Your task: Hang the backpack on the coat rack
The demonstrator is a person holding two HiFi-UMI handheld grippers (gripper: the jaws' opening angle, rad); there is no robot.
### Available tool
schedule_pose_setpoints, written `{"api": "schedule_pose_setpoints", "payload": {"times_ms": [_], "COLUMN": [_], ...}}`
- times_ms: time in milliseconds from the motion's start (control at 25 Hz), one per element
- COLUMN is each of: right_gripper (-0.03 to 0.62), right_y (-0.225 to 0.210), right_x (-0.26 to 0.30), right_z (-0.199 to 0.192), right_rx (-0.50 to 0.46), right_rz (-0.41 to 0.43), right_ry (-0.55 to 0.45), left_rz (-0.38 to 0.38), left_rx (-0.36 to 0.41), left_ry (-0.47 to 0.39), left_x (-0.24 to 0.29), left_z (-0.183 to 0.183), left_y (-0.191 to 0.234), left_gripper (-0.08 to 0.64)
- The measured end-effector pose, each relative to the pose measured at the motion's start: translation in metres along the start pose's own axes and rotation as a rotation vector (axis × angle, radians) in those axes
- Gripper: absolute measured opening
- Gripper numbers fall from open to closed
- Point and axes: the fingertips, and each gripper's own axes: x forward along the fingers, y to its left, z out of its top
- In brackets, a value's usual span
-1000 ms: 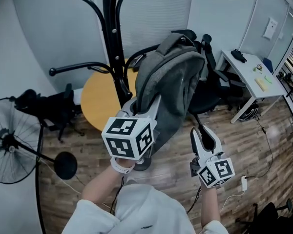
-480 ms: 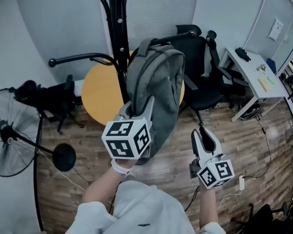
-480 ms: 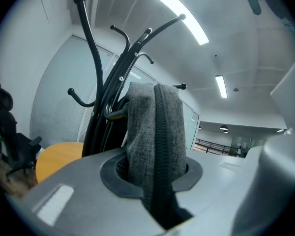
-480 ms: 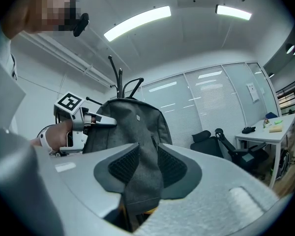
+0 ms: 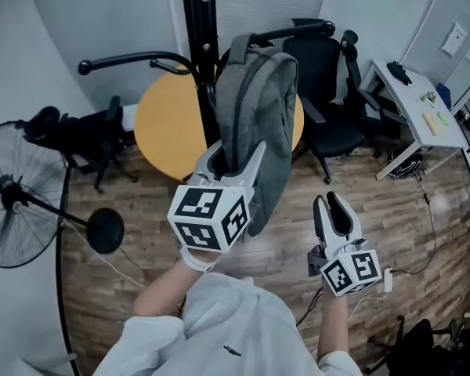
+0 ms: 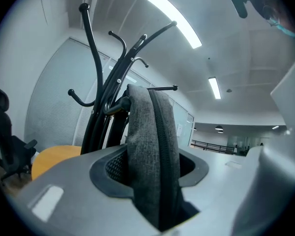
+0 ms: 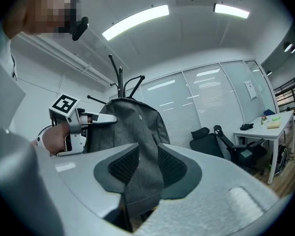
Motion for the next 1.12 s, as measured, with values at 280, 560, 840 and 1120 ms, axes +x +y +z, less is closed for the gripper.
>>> {"api": "schedule_pose_setpoints", "payload": {"times_ms": [280,560,840,1120], "right_gripper": [0.135,0.143,0.149,0.149], "right_y": [-0.002,-0.009,-0.020,-0.024], "right_x": [-0.007,-0.015,-0.025,-0.029], "right_z": [-0.009,-0.010,-0.006,0.005], "right_rx": [-0.031,-0.023,-0.021,-0.050], "right_rz": [-0.001,-0.031,-0.062,-0.079], "right_ry": [0.037,0.046,0.034,0.015], "left_rz": [-0.056,-0.072,-0.064,-0.059], "left_rx": [0.072,0.111,0.123,0.140], "left_ry": [0.042,0.059,0.062,0.099], "left_x": [-0.013,-0.027,-0.045,-0.071], "left_z": [-0.010,-0.018,-0.028,-0.053], "left_y": [-0.017,-0.021,-0.021,-0.016], "left_gripper": [0.239,0.255,0.249,0.214]}}
